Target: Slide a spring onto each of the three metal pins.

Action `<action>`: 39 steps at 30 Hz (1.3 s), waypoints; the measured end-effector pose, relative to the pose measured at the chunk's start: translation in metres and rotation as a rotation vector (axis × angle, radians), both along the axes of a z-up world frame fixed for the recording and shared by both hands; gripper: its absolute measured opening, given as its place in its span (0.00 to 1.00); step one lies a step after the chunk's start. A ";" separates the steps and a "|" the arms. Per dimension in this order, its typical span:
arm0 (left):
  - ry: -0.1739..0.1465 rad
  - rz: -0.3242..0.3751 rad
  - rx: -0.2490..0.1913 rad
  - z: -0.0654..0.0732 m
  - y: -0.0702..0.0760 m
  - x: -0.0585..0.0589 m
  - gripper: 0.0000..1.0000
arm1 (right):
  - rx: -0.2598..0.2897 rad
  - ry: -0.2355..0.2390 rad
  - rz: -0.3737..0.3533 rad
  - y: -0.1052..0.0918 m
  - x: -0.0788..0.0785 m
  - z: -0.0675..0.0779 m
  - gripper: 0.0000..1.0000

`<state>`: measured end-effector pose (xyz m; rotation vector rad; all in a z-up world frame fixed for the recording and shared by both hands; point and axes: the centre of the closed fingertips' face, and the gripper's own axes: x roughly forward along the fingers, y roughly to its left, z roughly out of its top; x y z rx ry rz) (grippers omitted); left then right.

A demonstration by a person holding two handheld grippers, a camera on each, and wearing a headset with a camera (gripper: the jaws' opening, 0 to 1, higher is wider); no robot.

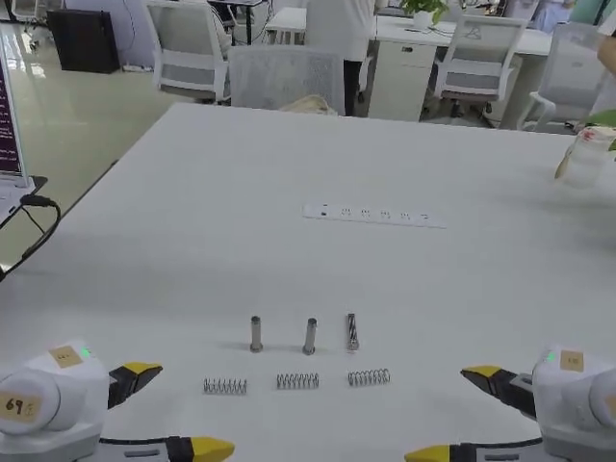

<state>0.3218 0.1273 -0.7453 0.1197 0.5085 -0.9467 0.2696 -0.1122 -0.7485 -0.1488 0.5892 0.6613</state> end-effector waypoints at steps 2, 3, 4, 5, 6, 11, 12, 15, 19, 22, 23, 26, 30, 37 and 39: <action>-0.001 -0.001 0.003 0.000 0.000 0.000 0.81 | -0.002 0.001 -0.001 0.000 0.000 0.000 0.85; -0.002 0.000 0.003 0.000 0.000 0.000 0.81 | 0.000 0.001 -0.001 0.000 0.000 0.000 0.85; -0.001 0.000 0.001 0.000 0.000 0.000 0.81 | 0.001 0.001 -0.002 -0.001 0.000 0.000 0.85; -0.002 0.000 0.000 0.000 0.000 0.000 0.81 | 0.000 0.001 -0.003 -0.001 0.000 0.000 0.85; -0.004 0.000 0.000 0.001 0.000 0.000 0.81 | -0.001 0.000 -0.003 -0.001 0.000 0.000 0.85; -0.003 -0.002 -0.002 0.001 -0.001 0.000 0.80 | 0.000 0.000 -0.009 -0.003 0.000 0.001 0.84; -0.005 -0.002 -0.002 0.001 -0.001 0.001 0.80 | 0.000 0.000 -0.010 -0.003 -0.001 0.001 0.84; -0.004 -0.001 -0.004 0.000 -0.001 0.001 0.80 | -0.004 0.002 -0.012 -0.005 -0.002 0.000 0.84; -0.004 0.001 -0.005 0.000 -0.001 0.000 0.80 | -0.004 0.006 -0.017 -0.006 -0.003 -0.001 0.84; -0.005 0.001 -0.007 0.001 -0.001 0.001 0.80 | 0.000 0.006 -0.024 -0.008 -0.003 0.000 0.84; -0.005 0.001 -0.007 0.001 -0.001 0.001 0.80 | -0.002 0.005 -0.025 -0.008 -0.003 0.001 0.84; -0.007 0.000 -0.010 0.001 -0.002 0.001 0.79 | -0.003 0.004 -0.029 -0.011 -0.002 0.002 0.84; -0.009 0.001 -0.014 0.001 -0.002 0.001 0.79 | -0.009 0.006 -0.033 -0.014 0.000 0.004 0.83; -0.014 0.007 -0.018 0.002 -0.002 0.000 0.79 | -0.018 0.012 -0.030 -0.017 0.008 0.009 0.80; -0.017 0.007 -0.020 0.003 -0.002 0.000 0.79 | -0.019 0.015 -0.027 -0.018 0.012 0.012 0.78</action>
